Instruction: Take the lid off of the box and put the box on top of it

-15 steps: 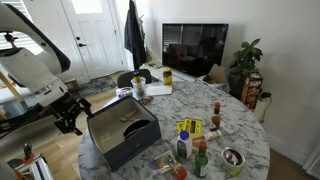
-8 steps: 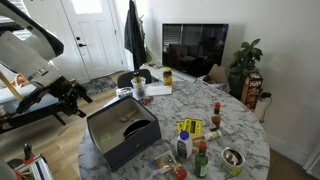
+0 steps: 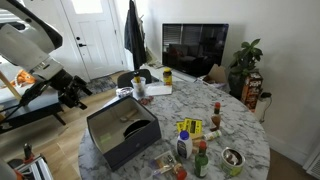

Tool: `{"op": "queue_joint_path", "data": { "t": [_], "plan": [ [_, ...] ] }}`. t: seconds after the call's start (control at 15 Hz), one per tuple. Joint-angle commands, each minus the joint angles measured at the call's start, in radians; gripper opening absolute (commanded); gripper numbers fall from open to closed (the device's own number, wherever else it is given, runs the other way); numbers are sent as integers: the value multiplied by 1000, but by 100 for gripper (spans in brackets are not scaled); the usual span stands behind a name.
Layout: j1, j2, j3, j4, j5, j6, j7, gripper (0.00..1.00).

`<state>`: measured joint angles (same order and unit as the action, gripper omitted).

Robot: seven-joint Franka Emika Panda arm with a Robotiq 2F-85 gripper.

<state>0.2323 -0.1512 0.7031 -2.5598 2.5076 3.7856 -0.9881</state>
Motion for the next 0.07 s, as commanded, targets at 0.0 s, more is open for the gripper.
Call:
{"op": "queue_joint_path", "data": {
  "t": [0.0],
  "plan": [
    [3,0,-2,0,0,0,0,100]
  ]
}}
